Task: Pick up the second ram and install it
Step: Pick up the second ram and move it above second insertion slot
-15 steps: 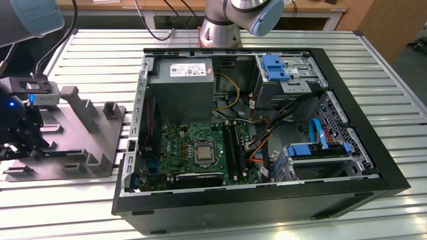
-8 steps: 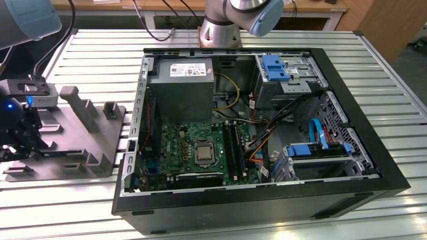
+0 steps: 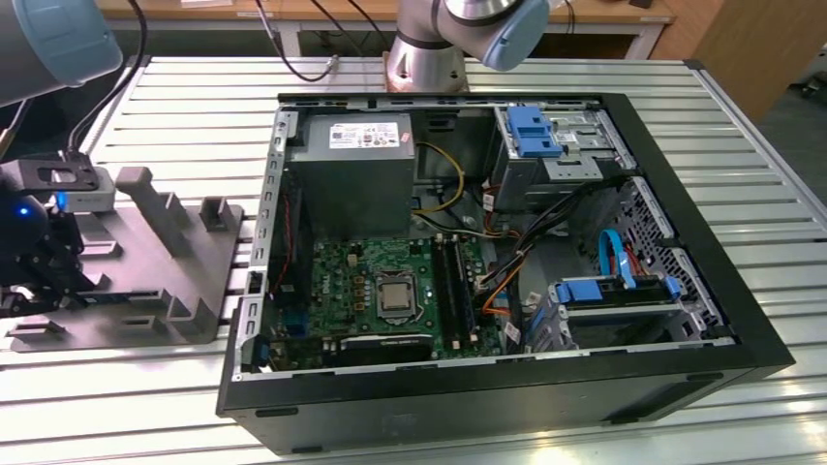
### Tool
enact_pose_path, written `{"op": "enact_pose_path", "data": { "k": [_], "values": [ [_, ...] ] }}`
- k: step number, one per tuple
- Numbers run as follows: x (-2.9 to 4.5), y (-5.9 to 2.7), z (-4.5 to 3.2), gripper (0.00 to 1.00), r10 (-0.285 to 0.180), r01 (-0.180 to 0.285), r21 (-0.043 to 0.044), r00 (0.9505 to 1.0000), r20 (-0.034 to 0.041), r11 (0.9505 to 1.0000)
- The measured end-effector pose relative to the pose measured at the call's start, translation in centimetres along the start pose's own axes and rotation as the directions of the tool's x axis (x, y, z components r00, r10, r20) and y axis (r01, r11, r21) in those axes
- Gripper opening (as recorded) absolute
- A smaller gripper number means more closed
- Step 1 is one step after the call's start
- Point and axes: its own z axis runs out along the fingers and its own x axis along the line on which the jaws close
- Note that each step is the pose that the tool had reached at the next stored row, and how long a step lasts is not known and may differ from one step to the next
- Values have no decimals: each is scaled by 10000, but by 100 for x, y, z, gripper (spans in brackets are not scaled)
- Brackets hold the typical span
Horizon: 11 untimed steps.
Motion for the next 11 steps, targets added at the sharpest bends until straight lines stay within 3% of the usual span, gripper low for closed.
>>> {"op": "enact_pose_path", "data": {
  "k": [11],
  "values": [
    [-13,-1,17,30,-1,1,3,10000,12,10000]
  ]
}}
